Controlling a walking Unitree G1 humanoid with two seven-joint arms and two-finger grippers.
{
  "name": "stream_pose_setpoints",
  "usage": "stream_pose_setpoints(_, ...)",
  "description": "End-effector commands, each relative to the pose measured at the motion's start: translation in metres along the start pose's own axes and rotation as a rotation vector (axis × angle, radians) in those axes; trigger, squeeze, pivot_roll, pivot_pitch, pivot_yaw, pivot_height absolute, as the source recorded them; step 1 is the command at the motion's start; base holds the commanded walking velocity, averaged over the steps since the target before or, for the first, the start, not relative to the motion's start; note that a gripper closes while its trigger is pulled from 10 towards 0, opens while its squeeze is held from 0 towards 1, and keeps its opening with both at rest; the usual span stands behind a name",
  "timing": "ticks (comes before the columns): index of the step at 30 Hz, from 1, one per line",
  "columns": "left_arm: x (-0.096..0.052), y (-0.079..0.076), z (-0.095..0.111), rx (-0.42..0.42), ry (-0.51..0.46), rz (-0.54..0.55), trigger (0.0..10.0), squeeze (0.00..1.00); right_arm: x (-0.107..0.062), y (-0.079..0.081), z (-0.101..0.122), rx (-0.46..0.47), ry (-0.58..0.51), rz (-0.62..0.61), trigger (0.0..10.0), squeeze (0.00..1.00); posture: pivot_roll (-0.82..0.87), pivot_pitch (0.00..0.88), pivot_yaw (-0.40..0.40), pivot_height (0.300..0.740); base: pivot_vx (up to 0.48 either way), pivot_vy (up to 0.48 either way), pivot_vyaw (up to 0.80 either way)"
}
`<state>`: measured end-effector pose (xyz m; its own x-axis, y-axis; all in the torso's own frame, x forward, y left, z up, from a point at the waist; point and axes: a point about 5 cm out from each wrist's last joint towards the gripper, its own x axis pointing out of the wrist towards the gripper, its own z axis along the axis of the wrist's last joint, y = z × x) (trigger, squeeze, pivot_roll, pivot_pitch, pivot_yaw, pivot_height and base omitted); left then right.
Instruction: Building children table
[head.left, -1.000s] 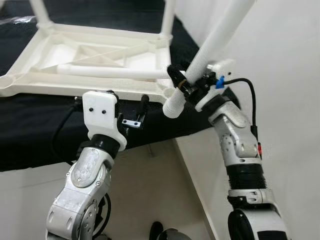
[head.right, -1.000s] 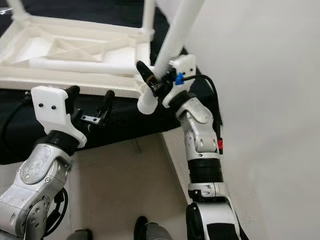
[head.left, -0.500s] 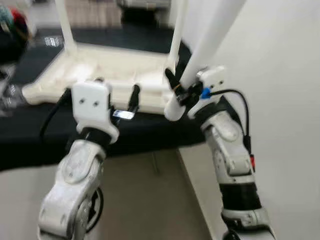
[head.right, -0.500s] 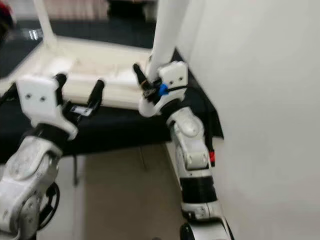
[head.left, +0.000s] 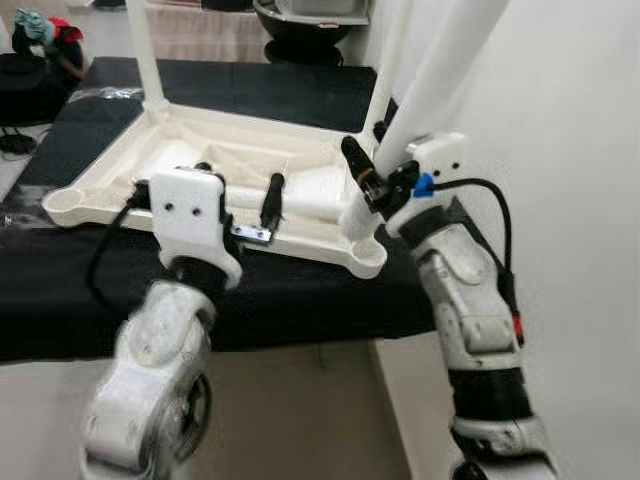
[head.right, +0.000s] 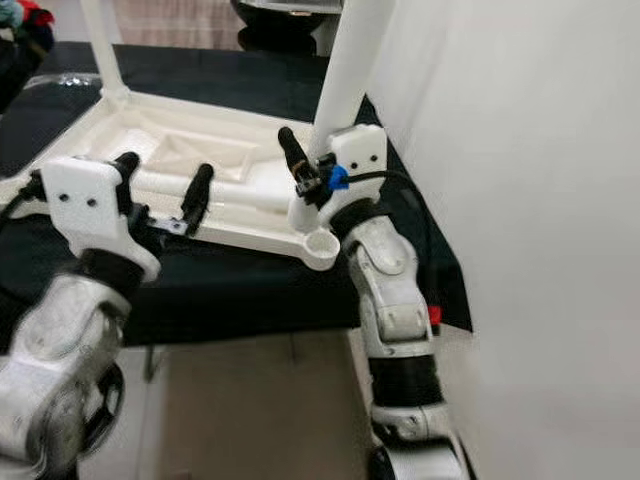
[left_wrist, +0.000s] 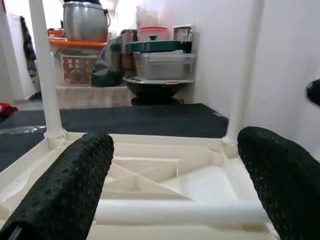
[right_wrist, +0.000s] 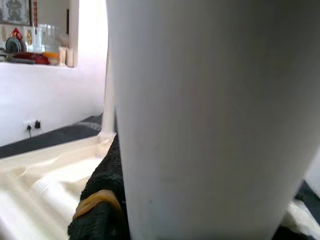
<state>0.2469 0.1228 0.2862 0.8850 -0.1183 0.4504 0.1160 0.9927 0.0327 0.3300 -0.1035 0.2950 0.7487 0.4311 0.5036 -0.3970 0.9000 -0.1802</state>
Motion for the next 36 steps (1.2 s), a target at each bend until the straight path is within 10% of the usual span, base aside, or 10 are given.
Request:
stream_pose_setpoints(1, 0.000, -0.004, -0.002, -0.009, 0.012, -0.010, 10.0, 0.00, -0.004, -0.007, 0.003, 0.002, -0.008, -0.022, 10.0, 0.00, 0.03, 0.172, -0.118, 0.740, 0.000, 0.000, 0.00)
stream_pose_setpoints(12, -0.003, -0.004, -0.006, -0.026, 0.029, -0.009, 10.0, 0.00, 0.010, -0.020, 0.014, 0.060, -0.035, 0.001, 10.0, 0.00, 0.03, 0.177, -0.120, 0.740, 0.000, 0.000, 0.00)
stream_pose_setpoints(24, -0.045, -0.041, -0.037, -0.228, 0.239, -0.381, 10.0, 0.00, 0.025, -0.057, 0.001, 0.119, 0.212, 0.237, 10.0, 0.00, 0.03, 0.198, -0.130, 0.740, 0.000, 0.000, 0.00)
stream_pose_setpoints(36, -0.055, -0.048, -0.039, -0.274, 0.262, -0.399, 10.0, 0.00, 0.037, -0.034, 0.004, 0.262, 0.121, 0.492, 10.0, 0.00, 0.04, 0.206, -0.136, 0.740, 0.000, 0.000, 0.00)
